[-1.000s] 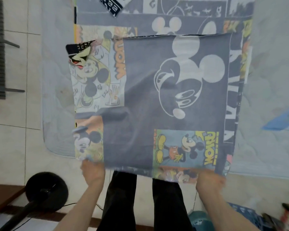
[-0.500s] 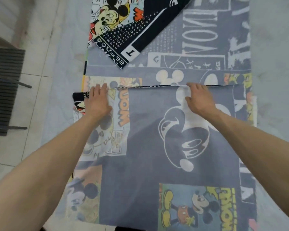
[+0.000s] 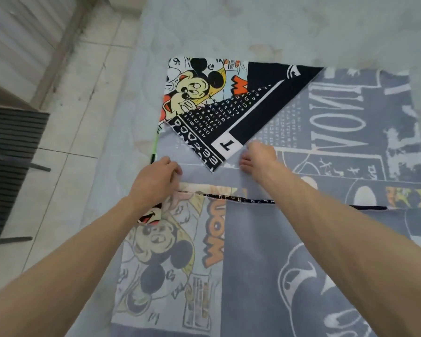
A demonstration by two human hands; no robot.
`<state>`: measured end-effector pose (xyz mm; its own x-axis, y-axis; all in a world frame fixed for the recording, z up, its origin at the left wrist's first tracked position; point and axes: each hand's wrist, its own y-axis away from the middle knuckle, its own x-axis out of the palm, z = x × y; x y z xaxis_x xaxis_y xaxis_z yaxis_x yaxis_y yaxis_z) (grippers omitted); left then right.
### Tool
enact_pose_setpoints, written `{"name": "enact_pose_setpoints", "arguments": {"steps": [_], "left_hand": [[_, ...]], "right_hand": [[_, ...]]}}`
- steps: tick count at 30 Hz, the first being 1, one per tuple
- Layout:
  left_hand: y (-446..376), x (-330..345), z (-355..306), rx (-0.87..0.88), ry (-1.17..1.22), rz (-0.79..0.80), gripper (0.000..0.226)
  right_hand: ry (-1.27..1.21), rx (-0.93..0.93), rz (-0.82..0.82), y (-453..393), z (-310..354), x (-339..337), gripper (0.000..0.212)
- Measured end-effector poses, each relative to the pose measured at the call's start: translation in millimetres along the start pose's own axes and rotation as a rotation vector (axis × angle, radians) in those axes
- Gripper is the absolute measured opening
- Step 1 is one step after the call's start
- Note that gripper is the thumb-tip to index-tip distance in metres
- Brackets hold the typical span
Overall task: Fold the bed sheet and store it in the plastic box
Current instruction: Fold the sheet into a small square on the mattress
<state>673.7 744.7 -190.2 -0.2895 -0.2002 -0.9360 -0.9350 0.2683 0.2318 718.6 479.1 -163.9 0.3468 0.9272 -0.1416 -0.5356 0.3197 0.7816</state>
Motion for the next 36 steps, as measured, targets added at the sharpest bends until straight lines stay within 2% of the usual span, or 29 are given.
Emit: {"name": "enact_pose_setpoints", "arguments": {"steps": [2,4,6,8,11,14,17,19,25,27,29,31,33,36], "left_hand": [[-22,6,16,-0.096,0.012,-0.124,0.036],[-50,11,32,-0.308,0.038,-0.219,0.048],[-81,14,46,-0.515,0.106,-0.235,0.058],[-104,25,58,-0.606,0.09,-0.282,0.065],[-119,46,67,-0.603,-0.004,-0.402,0.066],[-115,56,66,-0.599,-0.012,-0.46,0.065],[-115,58,73,-0.603,-0.007,-0.443,0.066],[-116,57,75,-0.601,0.028,-0.428,0.065],[-129,49,80,-0.613,-0.004,-0.422,0.058],[-128,52,82,-0.603,-0.01,-0.431,0.059],[-129,54,82,-0.606,-0.004,-0.443,0.06],[-130,56,82,-0.612,-0.003,-0.454,0.06],[-130,58,83,-0.614,-0.01,-0.459,0.061],[-130,62,86,-0.609,-0.019,-0.45,0.062]], "right_hand": [[-0.209,0.142,-0.011,-11,15,32,0.018],[-0.276,0.224,-0.027,-20,28,57,0.013],[-0.284,0.212,-0.052,-29,41,76,0.012],[-0.298,0.147,-0.029,-43,56,95,0.015],[-0.301,0.01,0.081,-67,90,128,0.019],[-0.248,-0.111,0.078,-87,126,153,0.014],[-0.192,-0.095,0.064,-110,155,190,0.018],[-0.101,-0.115,0.12,-121,165,202,0.01],[0.096,-0.341,0.217,-140,176,208,0.016],[0.377,-0.526,0.219,-145,175,202,0.024],[0.887,-0.9,0.152,-153,174,196,0.03],[1.256,-1.194,0.252,-163,170,197,0.037],[1.502,-1.272,0.341,-174,160,205,0.052],[1.654,-1.292,0.203,-188,145,226,0.066]]}}
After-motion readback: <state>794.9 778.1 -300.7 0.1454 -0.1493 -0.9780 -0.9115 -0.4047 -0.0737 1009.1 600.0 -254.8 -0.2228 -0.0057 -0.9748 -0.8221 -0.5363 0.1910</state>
